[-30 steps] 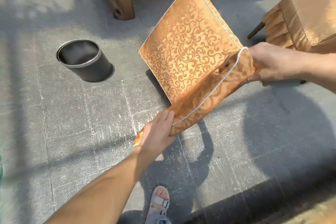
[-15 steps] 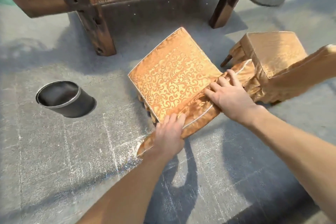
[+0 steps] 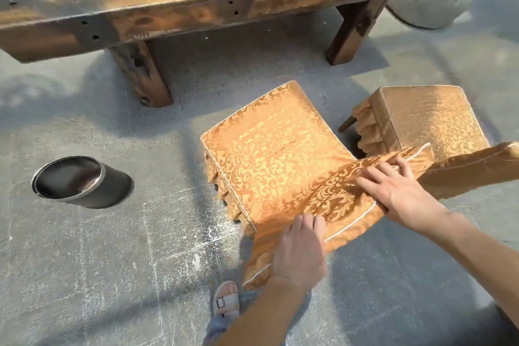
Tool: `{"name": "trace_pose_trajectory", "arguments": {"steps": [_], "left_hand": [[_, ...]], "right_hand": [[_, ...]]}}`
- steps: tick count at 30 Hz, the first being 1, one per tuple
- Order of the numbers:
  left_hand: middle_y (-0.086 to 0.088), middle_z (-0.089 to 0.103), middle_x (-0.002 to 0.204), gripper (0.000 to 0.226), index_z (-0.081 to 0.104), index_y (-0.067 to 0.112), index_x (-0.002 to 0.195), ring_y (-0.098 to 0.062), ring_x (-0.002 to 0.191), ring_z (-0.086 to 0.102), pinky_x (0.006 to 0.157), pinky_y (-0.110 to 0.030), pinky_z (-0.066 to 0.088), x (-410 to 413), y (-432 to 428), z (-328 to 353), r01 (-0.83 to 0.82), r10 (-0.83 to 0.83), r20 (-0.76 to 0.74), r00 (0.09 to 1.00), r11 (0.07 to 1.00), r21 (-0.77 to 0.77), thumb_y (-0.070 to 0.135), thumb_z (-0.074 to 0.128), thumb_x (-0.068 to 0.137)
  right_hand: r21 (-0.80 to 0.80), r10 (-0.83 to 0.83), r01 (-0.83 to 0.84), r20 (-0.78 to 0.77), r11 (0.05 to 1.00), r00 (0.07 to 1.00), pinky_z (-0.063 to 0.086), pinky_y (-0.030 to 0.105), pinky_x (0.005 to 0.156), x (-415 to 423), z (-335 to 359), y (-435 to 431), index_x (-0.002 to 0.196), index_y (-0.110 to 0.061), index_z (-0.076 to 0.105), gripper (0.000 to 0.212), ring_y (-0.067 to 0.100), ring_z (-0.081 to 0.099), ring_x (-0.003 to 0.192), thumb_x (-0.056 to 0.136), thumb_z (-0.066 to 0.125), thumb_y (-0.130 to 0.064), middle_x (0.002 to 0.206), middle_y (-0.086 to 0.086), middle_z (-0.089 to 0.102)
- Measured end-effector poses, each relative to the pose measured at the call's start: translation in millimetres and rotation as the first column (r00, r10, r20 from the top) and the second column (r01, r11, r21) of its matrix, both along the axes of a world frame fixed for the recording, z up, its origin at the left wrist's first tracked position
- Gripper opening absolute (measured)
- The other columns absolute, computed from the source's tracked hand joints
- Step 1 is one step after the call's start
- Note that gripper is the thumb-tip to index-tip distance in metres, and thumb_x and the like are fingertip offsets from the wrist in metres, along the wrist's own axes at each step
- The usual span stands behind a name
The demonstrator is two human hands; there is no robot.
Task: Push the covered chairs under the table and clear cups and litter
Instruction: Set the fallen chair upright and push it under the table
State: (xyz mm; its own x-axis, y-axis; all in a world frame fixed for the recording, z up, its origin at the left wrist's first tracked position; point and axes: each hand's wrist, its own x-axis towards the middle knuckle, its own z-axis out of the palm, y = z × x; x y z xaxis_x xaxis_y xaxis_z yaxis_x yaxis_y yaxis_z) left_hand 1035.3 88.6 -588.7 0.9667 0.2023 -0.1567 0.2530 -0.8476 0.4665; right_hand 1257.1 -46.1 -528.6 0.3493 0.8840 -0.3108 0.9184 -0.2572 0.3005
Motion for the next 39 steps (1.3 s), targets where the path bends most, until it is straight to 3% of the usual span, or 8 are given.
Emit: {"name": "trace_pose_trajectory", "arguments": {"steps": [6,13,18,20,23,28,33,39], "left_hand": [[-0.008,0.051,0.098,0.057,0.044,0.018,0.106,-0.025,0.088,0.051,0.067,-0.038,0.039,94.2,-33.4,4.1,0.013,-0.011,-0.061,0.998,1.000,0.028,0.033,0.083,0.067],[-0.006,0.058,0.090,0.044,0.053,0.016,0.102,-0.021,0.073,0.053,0.055,-0.032,0.036,177.5,-66.9,6.9,-0.024,0.038,-0.123,0.992,0.994,0.111,0.022,0.078,0.065],[-0.011,0.060,0.105,0.053,0.053,0.009,0.114,-0.031,0.094,0.059,0.066,-0.037,0.039,186.8,-77.8,15.9,-0.150,0.165,-0.181,0.970,0.984,0.092,0.007,0.070,0.064],[-0.007,0.060,0.101,0.055,0.054,0.012,0.112,-0.030,0.090,0.060,0.061,-0.038,0.044,189.4,-78.4,17.9,-0.120,0.161,-0.211,0.964,0.973,0.195,0.019,0.076,0.062],[-0.004,0.057,0.103,0.058,0.052,0.016,0.111,-0.028,0.098,0.057,0.072,-0.041,0.050,180.1,-74.3,19.1,-0.059,0.132,-0.249,0.960,0.958,0.281,0.036,0.076,0.063],[0.001,0.058,0.104,0.055,0.049,0.027,0.115,-0.025,0.099,0.056,0.075,-0.039,0.043,154.0,-59.1,17.5,-0.115,0.210,-0.240,0.948,0.927,0.356,0.040,0.076,0.069],[0.007,0.068,0.103,0.050,0.059,0.027,0.118,-0.019,0.094,0.066,0.078,-0.034,0.050,164.1,-43.3,20.2,-0.081,0.162,-0.256,0.953,0.950,0.301,0.030,0.062,0.068],[0.004,0.068,0.094,0.057,0.062,0.026,0.112,-0.024,0.092,0.068,0.079,-0.038,0.052,153.6,29.1,19.9,-0.112,0.182,-0.188,0.965,0.936,0.333,0.053,0.034,0.071]], "right_hand": [[0.100,0.021,-0.012,-0.086,0.995,0.996,0.029,0.054,0.096,94.4,-17.6,-34.3,0.114,-0.027,0.048,0.072,0.017,0.038,0.089,0.052,0.052,0.008,0.096,-0.014,0.024],[0.057,0.020,-0.006,-0.232,0.998,0.973,0.035,0.057,0.097,174.3,-32.2,-61.5,0.113,-0.015,0.058,0.069,0.029,0.053,0.098,0.047,0.063,0.006,0.104,0.000,0.050],[0.017,0.021,-0.016,-0.314,1.000,0.949,0.029,0.053,0.098,182.2,-35.4,-64.6,0.113,-0.014,0.052,0.071,0.033,0.050,0.103,0.049,0.079,-0.001,0.107,0.007,0.052],[0.059,0.046,-0.028,-0.347,0.998,0.937,0.029,0.055,0.100,184.6,-38.3,-65.0,0.112,-0.013,0.051,0.070,0.035,0.050,0.105,0.048,0.077,0.000,0.106,0.009,0.053],[0.125,0.131,-0.096,-0.318,0.988,0.939,0.032,0.053,0.101,190.4,-41.7,-72.7,0.115,-0.017,0.051,0.063,0.033,0.051,0.105,0.057,0.070,0.000,0.109,0.006,0.054],[0.166,0.210,-0.168,-0.282,0.972,0.936,0.032,0.047,0.102,200.7,-44.1,-76.7,0.126,-0.021,0.051,0.061,0.027,0.051,0.112,0.072,0.056,0.007,0.118,0.002,0.055],[0.177,0.160,-0.113,-0.274,0.978,0.948,0.033,0.047,0.098,193.9,-46.5,-66.1,0.119,-0.022,0.058,0.064,0.024,0.053,0.109,0.066,0.072,0.009,0.114,0.000,0.061],[0.231,0.233,-0.163,-0.317,0.959,0.919,0.036,0.046,0.088,174.9,-46.4,-11.5,0.112,-0.026,0.055,0.058,0.025,0.052,0.100,0.068,0.074,0.006,0.104,-0.002,0.057]]}}
